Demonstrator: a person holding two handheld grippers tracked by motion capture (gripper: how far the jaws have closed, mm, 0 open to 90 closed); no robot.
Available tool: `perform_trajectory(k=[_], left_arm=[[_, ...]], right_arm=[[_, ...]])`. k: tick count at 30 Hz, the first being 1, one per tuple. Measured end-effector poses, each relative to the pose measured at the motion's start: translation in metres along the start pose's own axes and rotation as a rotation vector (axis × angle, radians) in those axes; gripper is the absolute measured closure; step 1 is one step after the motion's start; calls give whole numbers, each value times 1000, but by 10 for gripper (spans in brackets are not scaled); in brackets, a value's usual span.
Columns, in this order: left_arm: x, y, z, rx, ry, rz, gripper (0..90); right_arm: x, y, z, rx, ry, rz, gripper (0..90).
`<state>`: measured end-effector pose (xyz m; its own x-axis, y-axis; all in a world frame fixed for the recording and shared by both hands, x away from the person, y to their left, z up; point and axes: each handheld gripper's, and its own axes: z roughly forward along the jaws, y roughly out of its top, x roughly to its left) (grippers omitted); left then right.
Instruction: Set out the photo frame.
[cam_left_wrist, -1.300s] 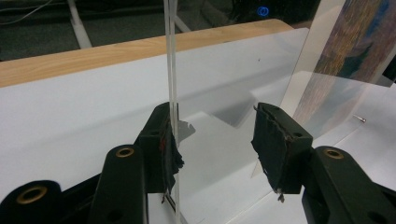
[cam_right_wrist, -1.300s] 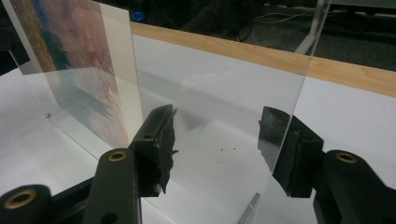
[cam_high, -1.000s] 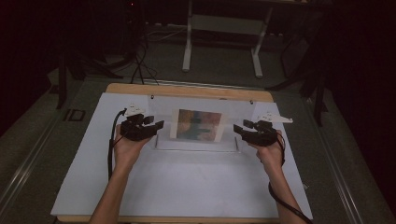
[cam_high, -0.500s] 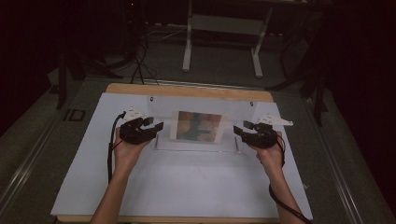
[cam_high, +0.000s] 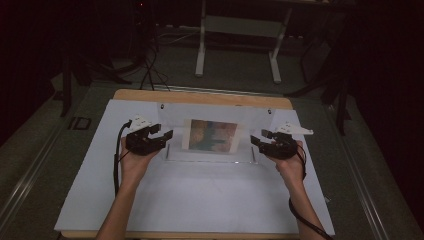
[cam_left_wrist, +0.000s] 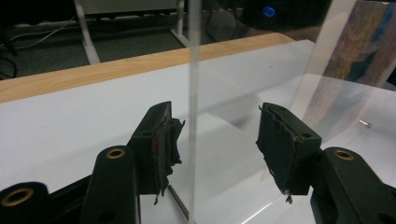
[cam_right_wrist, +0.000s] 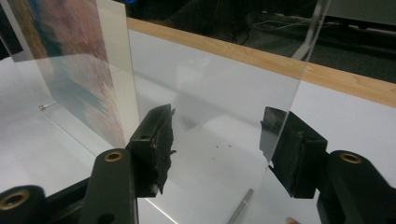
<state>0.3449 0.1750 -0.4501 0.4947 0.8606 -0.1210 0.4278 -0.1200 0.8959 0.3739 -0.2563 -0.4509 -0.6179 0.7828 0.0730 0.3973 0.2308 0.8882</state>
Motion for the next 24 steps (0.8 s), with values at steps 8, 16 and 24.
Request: perform_trajectory(k=[8,16,24], left_arm=[[6,-4,-13,-19,0,-22,455],[10,-12,-25,-24,-8,-33,465],[16,-15,-36,-16,9,-56,460]], right_arm=[[-2,-4,-7,8,-8,4,425],[-6,-10,-15,27,-3,7,408],[-10,-18,-25,42,-3,11,393]])
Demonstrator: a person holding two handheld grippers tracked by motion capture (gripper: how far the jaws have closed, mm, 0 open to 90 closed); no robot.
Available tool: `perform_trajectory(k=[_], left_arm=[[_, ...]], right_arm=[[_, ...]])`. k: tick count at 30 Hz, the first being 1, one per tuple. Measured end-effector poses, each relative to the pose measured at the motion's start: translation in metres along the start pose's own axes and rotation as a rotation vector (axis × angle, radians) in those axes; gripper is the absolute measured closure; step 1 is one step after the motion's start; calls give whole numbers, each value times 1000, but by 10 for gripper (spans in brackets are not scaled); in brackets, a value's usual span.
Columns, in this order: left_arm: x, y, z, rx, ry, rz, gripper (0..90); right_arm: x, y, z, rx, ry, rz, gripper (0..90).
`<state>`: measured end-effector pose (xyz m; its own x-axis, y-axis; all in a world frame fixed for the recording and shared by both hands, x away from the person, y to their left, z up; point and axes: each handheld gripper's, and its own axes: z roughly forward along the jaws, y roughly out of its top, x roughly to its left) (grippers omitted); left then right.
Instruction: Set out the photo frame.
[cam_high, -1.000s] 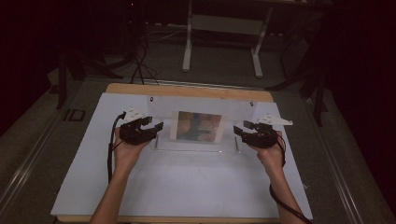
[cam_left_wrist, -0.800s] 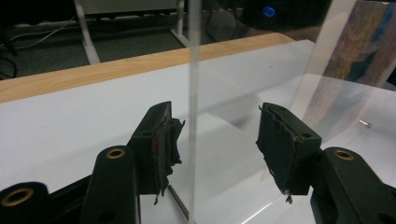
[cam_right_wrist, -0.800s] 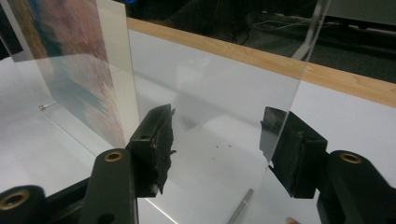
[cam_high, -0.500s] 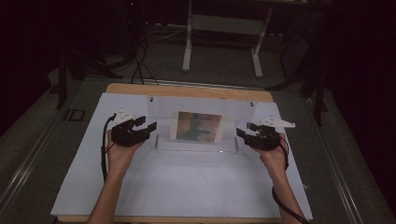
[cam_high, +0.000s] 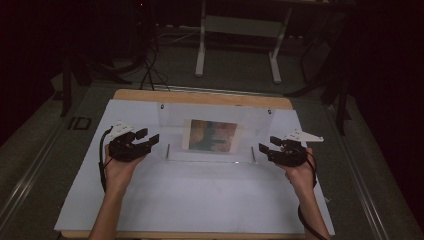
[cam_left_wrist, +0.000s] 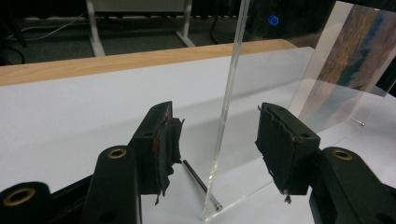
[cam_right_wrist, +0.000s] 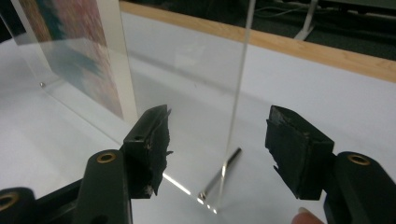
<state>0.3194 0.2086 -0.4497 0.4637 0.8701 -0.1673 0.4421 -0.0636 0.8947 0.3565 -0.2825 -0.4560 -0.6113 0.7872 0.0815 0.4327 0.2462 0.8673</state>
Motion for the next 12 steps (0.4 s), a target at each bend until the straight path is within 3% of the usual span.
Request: perform_trajectory(k=[7,12], left_arm=[[9,-12,-6,12,23,-25,457],[17,-23,-4,66,61,-44,456]], right_arm=[[-10,-11,-12,32,-35,7,380],[-27,-24,-15,60,-56,79,360]])
